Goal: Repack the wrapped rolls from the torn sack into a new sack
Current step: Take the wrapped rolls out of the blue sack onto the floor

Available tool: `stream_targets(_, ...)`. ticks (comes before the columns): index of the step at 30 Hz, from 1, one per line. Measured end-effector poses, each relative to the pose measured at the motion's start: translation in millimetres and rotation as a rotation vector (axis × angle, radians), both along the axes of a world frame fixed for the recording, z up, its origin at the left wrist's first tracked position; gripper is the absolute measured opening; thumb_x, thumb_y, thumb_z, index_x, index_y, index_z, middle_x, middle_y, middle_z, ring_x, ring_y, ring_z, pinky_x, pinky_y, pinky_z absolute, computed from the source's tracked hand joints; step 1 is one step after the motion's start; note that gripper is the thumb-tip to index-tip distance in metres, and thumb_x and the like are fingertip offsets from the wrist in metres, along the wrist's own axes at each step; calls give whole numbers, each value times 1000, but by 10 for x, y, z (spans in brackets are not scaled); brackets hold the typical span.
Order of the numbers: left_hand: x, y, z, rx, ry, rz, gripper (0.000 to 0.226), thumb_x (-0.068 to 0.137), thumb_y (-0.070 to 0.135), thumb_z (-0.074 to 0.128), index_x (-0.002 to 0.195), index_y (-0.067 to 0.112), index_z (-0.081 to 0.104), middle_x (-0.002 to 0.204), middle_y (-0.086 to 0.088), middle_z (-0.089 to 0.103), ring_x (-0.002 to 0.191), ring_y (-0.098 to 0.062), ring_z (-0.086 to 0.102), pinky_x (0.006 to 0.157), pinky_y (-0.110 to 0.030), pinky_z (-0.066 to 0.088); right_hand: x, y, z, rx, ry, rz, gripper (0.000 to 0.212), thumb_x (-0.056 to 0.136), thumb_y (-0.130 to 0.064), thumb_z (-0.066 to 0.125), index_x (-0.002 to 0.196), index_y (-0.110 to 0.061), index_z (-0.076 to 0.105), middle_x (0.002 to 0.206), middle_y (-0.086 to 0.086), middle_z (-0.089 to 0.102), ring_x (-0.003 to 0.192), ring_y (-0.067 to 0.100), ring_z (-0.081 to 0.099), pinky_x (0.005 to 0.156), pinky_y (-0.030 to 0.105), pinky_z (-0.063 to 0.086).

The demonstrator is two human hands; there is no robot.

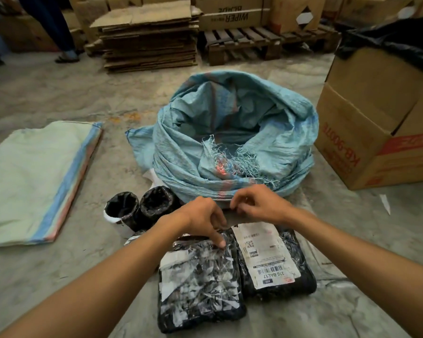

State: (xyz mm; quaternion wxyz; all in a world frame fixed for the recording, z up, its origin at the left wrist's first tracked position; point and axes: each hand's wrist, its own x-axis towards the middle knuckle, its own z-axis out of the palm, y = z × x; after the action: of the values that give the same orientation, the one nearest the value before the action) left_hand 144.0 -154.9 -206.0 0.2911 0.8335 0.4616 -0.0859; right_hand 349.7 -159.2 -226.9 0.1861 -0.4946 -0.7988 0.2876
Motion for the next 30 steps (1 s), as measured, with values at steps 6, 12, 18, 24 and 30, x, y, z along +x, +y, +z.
stream_targets(6,114,424,461,393,-402,166,9,80,30,76,80,22,76,62,8,69,54,3,57,56,-22,45,55,435,477,524,203,-286,17,89,-13,57,103,-19,65,81,-5,62,75,11,56,71,28,46)
stream_targets(12,228,1227,712,718,14,104,45,93,57,48,126,29,59,121,0,64,123,-22,51,103,-45,41,119,1147,532,271,-451,-135,41,103,-40,33,136,-21,48,135,6,58,135,21,44,118,46,19)
stream_targets(18,179,1277,642,16,352,-21,74,93,71,19,84,11,60,114,-17,61,100,-31,57,94,-39,42,334,1226,491,-30,-778,-15,44,103,-46,28,128,-20,53,128,14,62,115,32,60,94,40,44)
stream_targets(24,43,1547,540,308,409,-2,33,91,48,52,90,15,57,107,-9,65,98,-32,62,77,-36,49,279,1382,542,19,-957,-88,24,85,-23,57,106,-22,69,110,5,69,99,28,66,81,34,55)
stream_targets(30,88,2010,292,38,-59,438,32,92,31,61,116,11,62,97,-3,60,83,-18,57,72,-26,44,12,1733,336,-110,-611,-98,38,91,-11,49,128,-15,59,130,9,61,119,28,58,93,30,45)
